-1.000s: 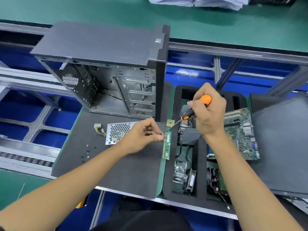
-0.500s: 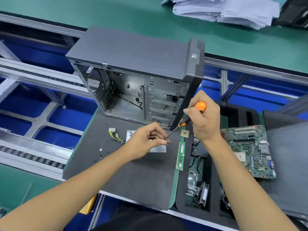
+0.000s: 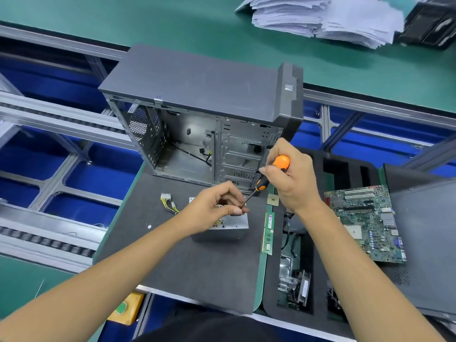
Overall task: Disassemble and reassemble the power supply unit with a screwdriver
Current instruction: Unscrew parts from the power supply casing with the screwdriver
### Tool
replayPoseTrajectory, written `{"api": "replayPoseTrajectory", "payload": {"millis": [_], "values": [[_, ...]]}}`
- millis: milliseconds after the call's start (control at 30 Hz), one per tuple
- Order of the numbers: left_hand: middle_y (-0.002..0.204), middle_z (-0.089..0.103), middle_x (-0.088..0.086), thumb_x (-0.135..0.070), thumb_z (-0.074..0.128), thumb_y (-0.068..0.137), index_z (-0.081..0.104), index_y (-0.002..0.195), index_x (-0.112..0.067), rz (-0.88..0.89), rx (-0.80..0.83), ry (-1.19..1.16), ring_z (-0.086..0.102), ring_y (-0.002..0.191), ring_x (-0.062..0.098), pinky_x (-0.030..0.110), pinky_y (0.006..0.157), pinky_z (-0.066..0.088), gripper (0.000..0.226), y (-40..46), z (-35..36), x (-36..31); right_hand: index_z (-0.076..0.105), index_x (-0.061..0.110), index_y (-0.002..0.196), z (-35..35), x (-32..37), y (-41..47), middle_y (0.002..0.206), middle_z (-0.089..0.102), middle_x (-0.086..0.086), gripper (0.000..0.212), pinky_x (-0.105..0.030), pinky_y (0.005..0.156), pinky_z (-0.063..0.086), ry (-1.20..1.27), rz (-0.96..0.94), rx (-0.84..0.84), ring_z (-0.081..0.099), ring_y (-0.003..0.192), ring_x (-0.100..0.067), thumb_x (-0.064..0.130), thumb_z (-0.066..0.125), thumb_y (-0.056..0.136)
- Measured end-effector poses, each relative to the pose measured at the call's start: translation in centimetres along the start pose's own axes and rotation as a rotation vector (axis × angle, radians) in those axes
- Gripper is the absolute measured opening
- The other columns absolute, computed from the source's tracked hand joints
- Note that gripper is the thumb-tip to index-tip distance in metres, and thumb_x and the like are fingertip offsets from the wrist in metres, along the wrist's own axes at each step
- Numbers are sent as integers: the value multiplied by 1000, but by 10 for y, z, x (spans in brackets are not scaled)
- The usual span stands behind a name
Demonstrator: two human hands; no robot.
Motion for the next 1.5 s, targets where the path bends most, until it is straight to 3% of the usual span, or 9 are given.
{"api": "replayPoseTrajectory", "payload": {"millis": [133,267,567,700,967,1067,1167,1300,1500], "values": [[98,77,-2,-10,74,92,63,101,-30,24,3,149,74,102,19,40,93,58,24,8,-10,-7,46,27,77,5,2,3,64,51,6,18,-25,53,41,-117,-9,59,48,55,-10,35,61,79],[96,77,-6,-13,78,88,63,101,-31,49,29,249,73,103,13,30,94,56,26,21,-17,-18,45,27,77,6,7,8,61,49,13,18,-20,54,35,-138,-38,54,46,55,-7,37,60,79],[89,74,-9,-14,86,80,66,92,-33,72,40,431,71,89,17,42,87,57,30,38,-11,-9,44,27,77,10,-8,1,58,43,10,21,-41,57,45,-251,-6,85,47,58,-19,24,65,81],[87,73,-5,-6,85,80,66,97,-28,17,63,401,70,85,16,38,87,58,34,41,-5,0,47,21,79,15,-18,-4,61,47,6,18,-40,59,43,-323,2,130,47,62,-21,34,60,80],[92,74,-8,-6,81,82,66,110,-15,27,122,535,71,87,4,30,88,57,33,44,2,7,49,16,80,21,-32,-13,62,50,-3,18,-41,60,43,-405,49,189,48,66,-26,27,63,81],[91,74,-13,-9,79,81,64,109,-24,57,146,578,71,87,2,30,86,57,36,44,6,8,48,16,81,23,-32,-14,62,51,-5,18,-41,61,43,-410,48,214,49,66,-27,31,58,80],[89,72,-18,-11,78,79,53,103,-53,77,146,597,71,85,3,31,83,57,54,43,7,7,47,17,81,24,-33,-15,62,51,-5,17,-39,60,41,-404,52,222,49,67,-28,32,56,79],[92,69,-24,-15,77,80,42,103,-71,129,140,673,69,84,0,24,80,57,70,43,7,7,45,20,80,26,-36,-16,62,50,-2,18,-33,60,36,-406,59,243,49,67,-25,35,54,79],[95,66,-22,-18,76,79,41,100,-65,170,135,692,67,83,2,23,75,55,63,42,7,11,44,23,80,28,-37,-16,62,49,0,17,-28,58,33,-402,46,250,47,66,-22,36,54,80]]}}
Point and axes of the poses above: each hand's wrist, its own y-axis towards the middle knuckle, its own z-axis out of the palm, x = y × z, the point moved 5 cm from there along y, towards the middle knuckle
